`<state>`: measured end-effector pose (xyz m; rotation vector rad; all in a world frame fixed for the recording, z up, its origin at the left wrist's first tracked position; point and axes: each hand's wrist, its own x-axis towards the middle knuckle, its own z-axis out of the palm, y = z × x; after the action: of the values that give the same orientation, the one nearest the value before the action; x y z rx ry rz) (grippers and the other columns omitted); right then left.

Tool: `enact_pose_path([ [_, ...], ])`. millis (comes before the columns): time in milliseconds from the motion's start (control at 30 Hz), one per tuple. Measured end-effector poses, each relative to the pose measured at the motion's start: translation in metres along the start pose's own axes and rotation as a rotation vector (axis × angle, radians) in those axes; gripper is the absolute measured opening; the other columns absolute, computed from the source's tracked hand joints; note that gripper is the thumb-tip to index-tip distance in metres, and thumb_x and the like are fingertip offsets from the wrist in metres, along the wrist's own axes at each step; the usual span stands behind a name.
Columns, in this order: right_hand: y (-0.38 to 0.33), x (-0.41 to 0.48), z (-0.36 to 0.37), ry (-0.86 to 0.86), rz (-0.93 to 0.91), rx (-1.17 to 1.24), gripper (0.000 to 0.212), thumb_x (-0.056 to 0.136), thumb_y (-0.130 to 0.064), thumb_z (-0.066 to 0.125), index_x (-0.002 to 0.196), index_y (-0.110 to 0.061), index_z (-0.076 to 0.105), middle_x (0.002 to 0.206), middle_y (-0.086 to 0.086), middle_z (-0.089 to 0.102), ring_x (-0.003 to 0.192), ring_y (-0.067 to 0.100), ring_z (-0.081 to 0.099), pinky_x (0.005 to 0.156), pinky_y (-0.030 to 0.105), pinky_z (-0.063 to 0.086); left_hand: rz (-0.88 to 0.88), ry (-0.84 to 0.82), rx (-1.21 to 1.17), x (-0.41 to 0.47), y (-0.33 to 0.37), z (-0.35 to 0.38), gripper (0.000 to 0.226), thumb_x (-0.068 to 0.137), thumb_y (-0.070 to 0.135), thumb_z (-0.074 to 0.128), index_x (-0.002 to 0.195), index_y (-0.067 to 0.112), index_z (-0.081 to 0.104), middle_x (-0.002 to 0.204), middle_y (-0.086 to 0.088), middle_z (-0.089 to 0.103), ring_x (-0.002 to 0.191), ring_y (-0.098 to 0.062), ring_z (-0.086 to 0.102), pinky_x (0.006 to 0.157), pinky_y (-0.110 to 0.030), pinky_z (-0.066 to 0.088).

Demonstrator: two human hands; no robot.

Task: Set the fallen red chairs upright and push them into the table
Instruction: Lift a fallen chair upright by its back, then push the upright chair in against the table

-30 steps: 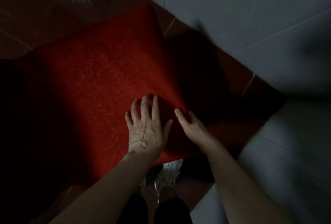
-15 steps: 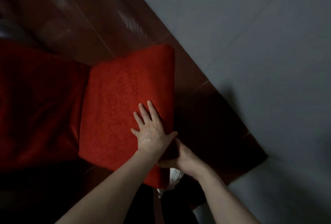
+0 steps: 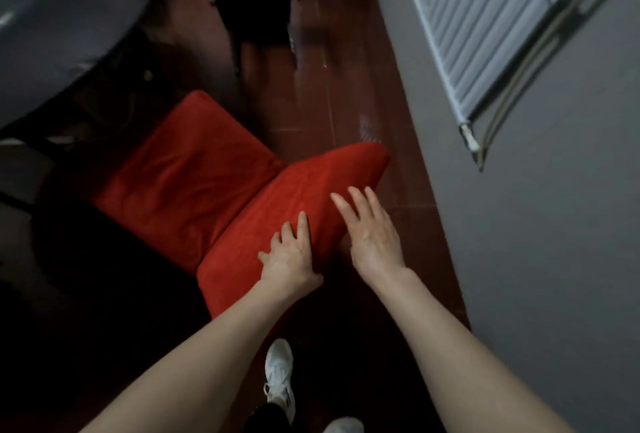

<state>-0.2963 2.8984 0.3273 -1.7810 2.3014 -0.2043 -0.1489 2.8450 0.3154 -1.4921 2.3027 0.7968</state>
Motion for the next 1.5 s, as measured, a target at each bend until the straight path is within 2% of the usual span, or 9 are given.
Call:
enact_pose_path([
  [133,-0.038,0.062,-0.009,-0.156,-0.17,-0.11,0.087,0.089,0.005,0.049,0.154,-0.038,0.008,0.164,-0.005,-0.006,0.15,0.025,-0.014,0.123,0.039,0.004,-0.04,0.062,0.003,0.008,-0.039,-0.043,0.118,0.074,0.034,0.077,0.154,0.024,-0.008,0.154,-0.015,0.022,0.138,-0.036,0.031,0.105,-0.057,0.038],
  [333,-0.087,0.123,-0.016,-0.176,-0.236,-0.184,0.079,0.09,-0.002,0.054,0.154,-0.028,0.015,0.163,0.005,0.003,0.149,0.034,-0.013,0.123,0.044,0.002,-0.113,0.042,-0.001,0.022,-0.078,-0.095,0.112,0.075,0.032,0.074,0.154,0.026,-0.004,0.147,-0.013,0.031,0.128,-0.034,0.042,0.104,-0.053,0.04],
  [533,-0.096,0.184,-0.031,-0.246,-0.461,-0.274,0.086,0.085,-0.015,0.067,0.152,-0.031,0.017,0.162,0.001,0.013,0.15,0.031,-0.005,0.122,0.045,-0.003,-0.225,0.037,-0.028,0.038,-0.097,-0.129,0.104,0.075,0.039,0.074,0.153,0.027,0.006,0.139,-0.012,0.039,0.124,-0.033,0.046,0.103,-0.054,0.042],
  [733,-0.096,0.234,-0.048,-0.321,-0.695,-0.253,0.077,0.09,-0.016,0.056,0.153,-0.037,0.015,0.161,-0.001,0.019,0.15,0.028,0.006,0.121,0.043,0.004,-0.454,0.014,-0.05,0.057,-0.09,-0.163,0.097,0.073,0.069,0.064,0.148,0.026,0.019,0.141,-0.012,0.04,0.128,-0.035,0.043,0.106,-0.062,0.033],
  [933,-0.087,0.27,-0.07,-0.432,-0.853,-0.23,0.089,0.087,-0.01,0.059,0.156,-0.034,0.008,0.164,-0.003,0.007,0.151,0.025,0.001,0.122,0.042,0.009,-0.672,0.018,-0.009,0.071,-0.068,-0.188,0.097,0.075,0.061,0.069,0.147,0.017,0.021,0.145,-0.011,0.035,0.133,-0.036,0.037,0.109,-0.062,0.029],
  [1033,-0.076,0.293,-0.086,-0.509,-0.889,-0.255,0.09,0.086,-0.012,0.063,0.156,-0.032,0.009,0.164,-0.002,0.007,0.151,0.026,0.004,0.122,0.042,0.013,-0.74,-0.065,-0.101,0.083,-0.058,-0.208,0.083,0.08,0.047,0.069,0.144,0.014,0.027,0.141,-0.012,0.038,0.13,-0.037,0.041,0.109,-0.061,0.032],
  [1167,-0.062,0.338,-0.119,-0.463,-0.851,-0.23,0.086,0.086,-0.018,0.065,0.156,-0.028,0.015,0.162,0.005,0.017,0.147,0.031,0.019,0.118,0.043,0.024,-0.604,-0.057,-0.12,0.115,-0.037,-0.24,0.059,0.084,0.028,0.057,0.139,0.017,0.04,0.132,-0.007,0.047,0.119,-0.031,0.052,0.101,-0.047,0.047],
  [1333,-0.039,0.437,-0.197,-0.299,-0.799,-0.21,0.092,0.08,-0.02,0.071,0.155,-0.026,0.017,0.156,0.009,0.03,0.142,0.028,0.031,0.111,0.041,0.035,-0.35,0.242,0.027,0.212,0.004,-0.326,0.059,0.089,0.053,0.054,0.138,0.021,0.045,0.134,-0.006,0.051,0.121,-0.03,0.054,0.098,-0.044,0.049],
  [1500,-0.007,0.547,-0.277,-0.08,-0.708,-0.205,0.092,0.082,-0.023,0.074,0.155,-0.025,0.019,0.146,0.006,0.042,0.135,0.026,0.039,0.107,0.042,0.039,-0.117,0.52,0.101,0.318,0.029,-0.44,0.057,0.087,0.056,0.055,0.134,0.025,0.047,0.128,-0.001,0.055,0.116,-0.027,0.056,0.09,-0.044,0.051],
])
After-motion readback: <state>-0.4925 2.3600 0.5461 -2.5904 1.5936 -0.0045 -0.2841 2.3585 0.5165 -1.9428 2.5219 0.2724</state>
